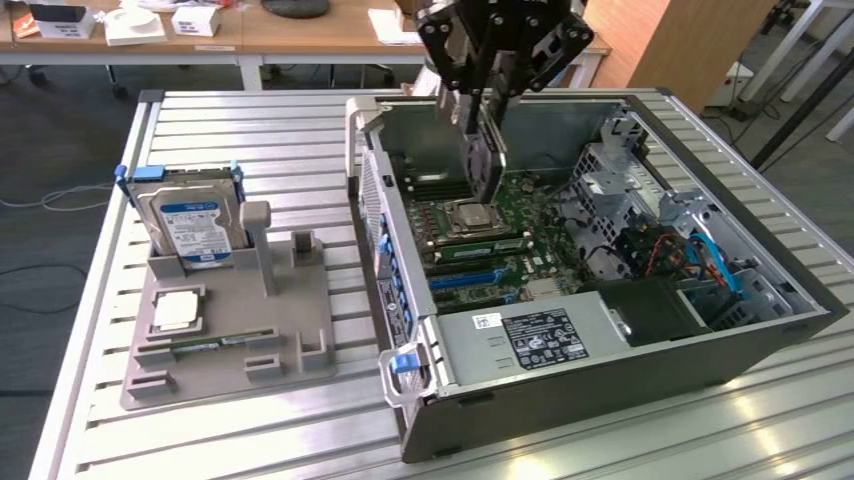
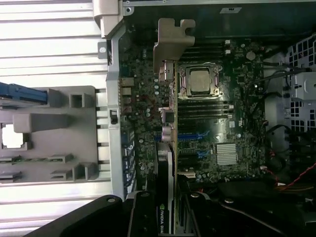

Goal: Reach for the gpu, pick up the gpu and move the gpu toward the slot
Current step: 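Pick up the gpu and move the gpu toward the slot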

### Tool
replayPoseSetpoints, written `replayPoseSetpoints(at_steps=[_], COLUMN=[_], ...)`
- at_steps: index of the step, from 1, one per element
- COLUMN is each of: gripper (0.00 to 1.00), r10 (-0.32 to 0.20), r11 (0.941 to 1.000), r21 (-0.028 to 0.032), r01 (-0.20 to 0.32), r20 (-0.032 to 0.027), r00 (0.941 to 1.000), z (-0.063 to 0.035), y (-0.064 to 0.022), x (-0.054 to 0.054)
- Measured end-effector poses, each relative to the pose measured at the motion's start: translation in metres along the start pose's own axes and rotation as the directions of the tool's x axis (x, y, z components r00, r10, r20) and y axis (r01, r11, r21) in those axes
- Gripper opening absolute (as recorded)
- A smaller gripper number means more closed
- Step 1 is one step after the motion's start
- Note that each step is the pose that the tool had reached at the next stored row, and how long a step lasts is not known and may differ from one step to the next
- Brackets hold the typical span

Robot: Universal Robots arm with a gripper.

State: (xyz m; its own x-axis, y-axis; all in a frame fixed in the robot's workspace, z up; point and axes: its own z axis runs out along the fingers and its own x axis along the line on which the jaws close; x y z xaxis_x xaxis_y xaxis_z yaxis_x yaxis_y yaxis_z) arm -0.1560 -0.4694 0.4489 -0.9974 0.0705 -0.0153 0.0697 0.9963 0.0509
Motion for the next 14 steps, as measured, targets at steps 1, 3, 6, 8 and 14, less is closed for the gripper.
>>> replayPoseSetpoints(at_steps=[1, 3, 6, 8, 14], gripper=[0.27, 0.27, 0.27, 0.27, 0.27], r10=[0.000, 0.000, 0.000, 0.000, 0.000], r11=[1.0000, 1.0000, 1.0000, 1.0000, 1.0000], r21=[-0.0001, -0.0001, -0.0002, -0.0004, -0.0012], r01=[0.000, 0.000, 0.000, 0.000, 0.000], r20=[-0.0002, -0.0004, -0.0009, -0.0009, -0.0010], r00=[1.0000, 1.0000, 1.0000, 1.0000, 1.0000], z=[0.0001, 0.0002, 0.0004, 0.0006, 0.0010], y=[0.0003, 0.0009, 0.0017, 0.0023, 0.0038], x=[-0.004, -0.012, -0.025, -0.033, -0.055])
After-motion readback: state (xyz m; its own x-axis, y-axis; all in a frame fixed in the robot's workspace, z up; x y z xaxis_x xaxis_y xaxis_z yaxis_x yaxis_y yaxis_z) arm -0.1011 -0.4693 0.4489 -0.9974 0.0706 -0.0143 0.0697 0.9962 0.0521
